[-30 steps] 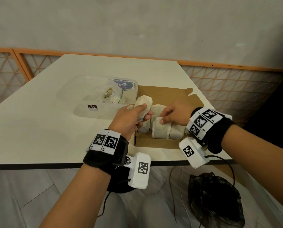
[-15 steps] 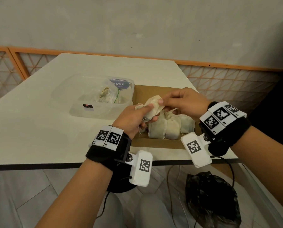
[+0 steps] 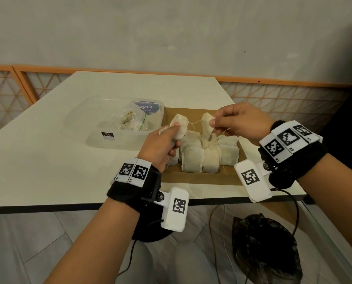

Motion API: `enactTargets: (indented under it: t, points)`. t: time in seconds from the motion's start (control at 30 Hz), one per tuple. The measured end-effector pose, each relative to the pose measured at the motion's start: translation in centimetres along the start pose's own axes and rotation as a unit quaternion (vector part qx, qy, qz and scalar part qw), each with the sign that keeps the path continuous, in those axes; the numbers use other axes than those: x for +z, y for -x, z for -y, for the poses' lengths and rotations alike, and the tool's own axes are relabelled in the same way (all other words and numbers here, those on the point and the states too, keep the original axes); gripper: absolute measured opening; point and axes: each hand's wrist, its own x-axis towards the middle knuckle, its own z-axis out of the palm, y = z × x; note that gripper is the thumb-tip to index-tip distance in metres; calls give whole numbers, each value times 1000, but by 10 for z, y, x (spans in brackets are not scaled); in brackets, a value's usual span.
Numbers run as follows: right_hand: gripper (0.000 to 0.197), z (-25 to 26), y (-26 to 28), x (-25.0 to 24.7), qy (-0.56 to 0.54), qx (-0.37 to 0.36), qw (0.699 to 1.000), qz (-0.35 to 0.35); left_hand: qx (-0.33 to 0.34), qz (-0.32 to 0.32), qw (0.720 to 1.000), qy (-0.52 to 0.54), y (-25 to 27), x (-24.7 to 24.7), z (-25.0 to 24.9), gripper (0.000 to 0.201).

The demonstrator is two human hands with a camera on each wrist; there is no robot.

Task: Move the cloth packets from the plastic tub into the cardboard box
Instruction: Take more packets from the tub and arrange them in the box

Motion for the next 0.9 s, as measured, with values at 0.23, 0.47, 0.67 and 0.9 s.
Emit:
enactTargets:
  t: [0.23,0.47,0.67,0.9]
  points:
    - [10,5,1,-5,49,13,999,-12,39,26,999,12,8,5,-4,10]
    - [11,3,0,4,18,17,1000,-1,107,42,984,-137,13,15,2,11]
    - [4,9,6,1,34,17,998,57,145,60,969,-190,13,24,0,4]
    - [19,7,13,3,14,-4,998,65,132,39,975,-176,11,29,5,17]
